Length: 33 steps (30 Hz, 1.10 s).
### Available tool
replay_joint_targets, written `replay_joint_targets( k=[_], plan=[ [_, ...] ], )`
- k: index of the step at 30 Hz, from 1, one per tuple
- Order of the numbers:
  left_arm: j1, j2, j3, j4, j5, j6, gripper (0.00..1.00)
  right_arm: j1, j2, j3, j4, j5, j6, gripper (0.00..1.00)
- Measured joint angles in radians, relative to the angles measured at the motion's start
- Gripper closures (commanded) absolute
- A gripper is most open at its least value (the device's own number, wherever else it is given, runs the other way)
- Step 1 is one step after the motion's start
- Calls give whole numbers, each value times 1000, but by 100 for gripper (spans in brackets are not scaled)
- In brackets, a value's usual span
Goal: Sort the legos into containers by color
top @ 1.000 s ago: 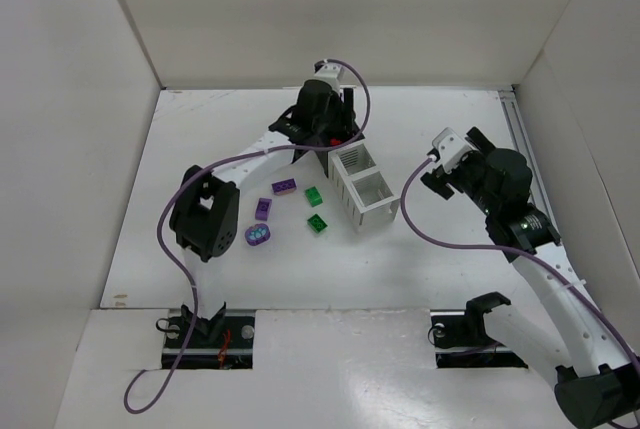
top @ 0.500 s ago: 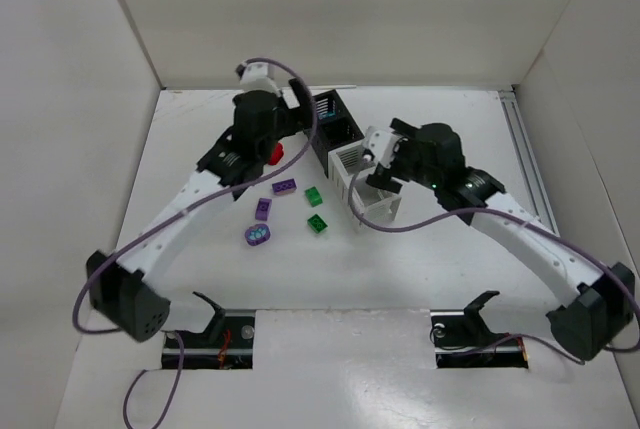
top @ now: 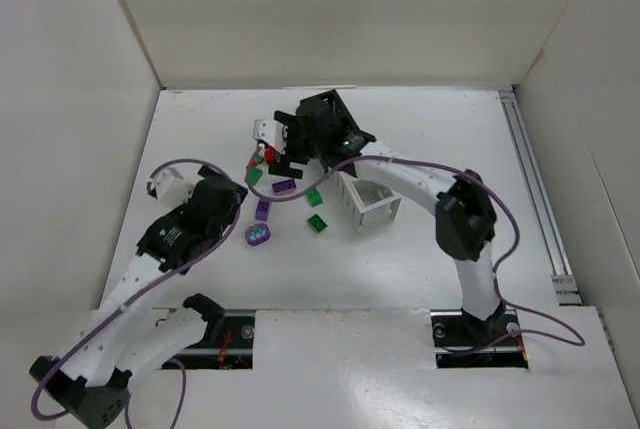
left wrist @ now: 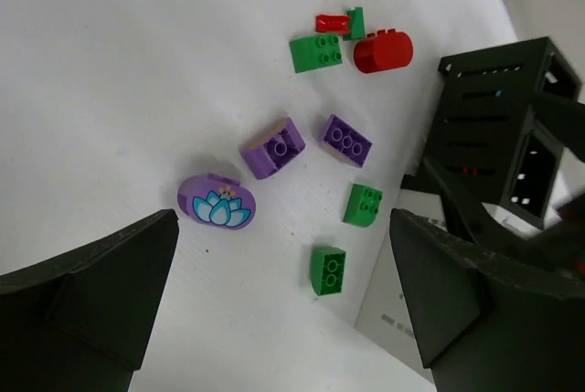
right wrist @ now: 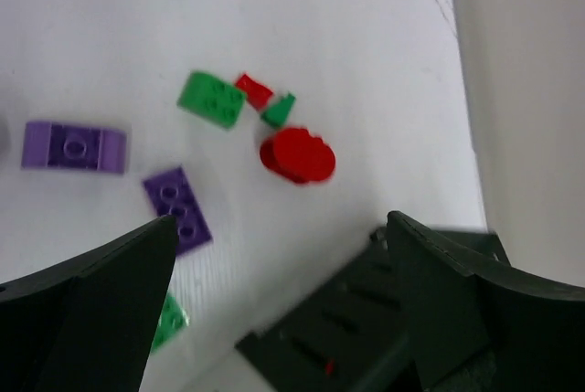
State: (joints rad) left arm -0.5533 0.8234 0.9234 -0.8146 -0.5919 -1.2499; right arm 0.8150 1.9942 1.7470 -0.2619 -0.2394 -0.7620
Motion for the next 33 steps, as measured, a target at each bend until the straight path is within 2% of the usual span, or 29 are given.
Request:
replay_joint_targets(
  k=[6, 10, 21, 33],
  plan=[
    [6, -196, -49, -82, -7, -93, 0, 0, 334, 333, -63, -68, -2, 0],
    [5, -224, -85, -105, 7, -111, 0, -2, 481, 472, -108, -49, 9, 0],
    [5, -227, -95, -126, 17, -116, 0, -45, 564, 512, -76, -16, 149, 0],
    [5, -224, -97, -125, 15, -108, 0, -68, 680, 627, -10, -29, 226, 0]
  ],
)
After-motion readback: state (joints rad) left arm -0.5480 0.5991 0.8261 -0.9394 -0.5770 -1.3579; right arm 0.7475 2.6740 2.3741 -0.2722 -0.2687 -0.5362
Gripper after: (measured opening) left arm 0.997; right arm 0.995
